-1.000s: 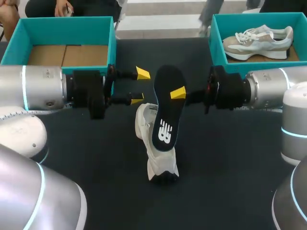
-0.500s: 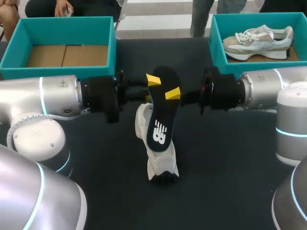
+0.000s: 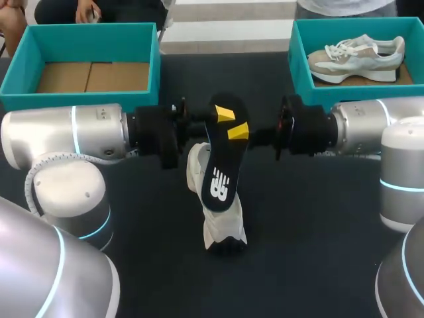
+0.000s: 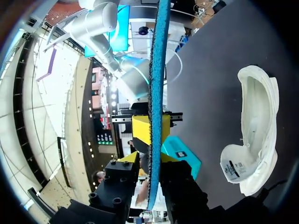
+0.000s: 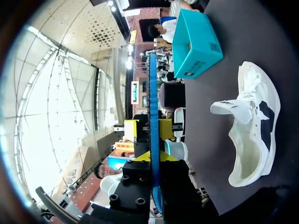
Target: Take the shoe out of the shoebox, open the shoe tongue, remove and reinsert the insole, then place the shoe into the shoebox
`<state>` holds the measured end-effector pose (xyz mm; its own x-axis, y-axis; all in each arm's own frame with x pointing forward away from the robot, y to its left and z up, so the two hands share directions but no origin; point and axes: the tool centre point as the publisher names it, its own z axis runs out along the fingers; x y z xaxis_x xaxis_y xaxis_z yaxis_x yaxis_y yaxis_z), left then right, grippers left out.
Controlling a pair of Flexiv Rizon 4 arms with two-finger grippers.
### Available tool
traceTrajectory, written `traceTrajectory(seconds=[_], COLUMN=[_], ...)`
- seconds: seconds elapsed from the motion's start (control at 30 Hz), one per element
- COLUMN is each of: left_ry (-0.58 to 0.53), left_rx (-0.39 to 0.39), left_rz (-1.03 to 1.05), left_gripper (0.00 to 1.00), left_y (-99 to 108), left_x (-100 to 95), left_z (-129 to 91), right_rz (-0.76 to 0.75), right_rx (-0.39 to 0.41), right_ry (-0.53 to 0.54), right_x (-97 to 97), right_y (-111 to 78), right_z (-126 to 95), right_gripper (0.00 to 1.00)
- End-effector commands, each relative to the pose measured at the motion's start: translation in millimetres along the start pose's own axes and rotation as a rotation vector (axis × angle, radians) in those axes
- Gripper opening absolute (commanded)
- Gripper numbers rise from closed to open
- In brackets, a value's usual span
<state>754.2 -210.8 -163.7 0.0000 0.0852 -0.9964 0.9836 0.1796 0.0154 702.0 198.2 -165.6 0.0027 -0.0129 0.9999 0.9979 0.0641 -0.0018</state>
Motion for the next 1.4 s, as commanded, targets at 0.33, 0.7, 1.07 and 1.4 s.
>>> traceTrajectory(seconds=[0.33,0.7,1.07,1.4], left_ry=[0.004,0.014,0.018,0.026], left_rx=[0.013,0.013,0.002,0.062], left_rz=[-0.014,-0.042,-0.131,-0.223], left_gripper=[0.11,0.0,0.0,0.0], left_y=[-9.5,-7.3,-0.4,-14.3], left_x=[4.5,8.7,6.0,0.2], left_z=[2.2,1.2,-26.3,-51.2], right_rz=[-0.003,-0.006,-0.011,-0.512], right_rx=[-0.007,-0.02,-0.088,-0.205], right_ry=[0.003,0.005,-0.035,-0.114], right_x=[-2.1,-2.7,0.5,30.3], right_y=[-1.5,-5.8,-15.8,-14.2], right_z=[2.6,4.2,-17.8,-43.6], right_gripper=[0.0,0.31,1.0,1.0])
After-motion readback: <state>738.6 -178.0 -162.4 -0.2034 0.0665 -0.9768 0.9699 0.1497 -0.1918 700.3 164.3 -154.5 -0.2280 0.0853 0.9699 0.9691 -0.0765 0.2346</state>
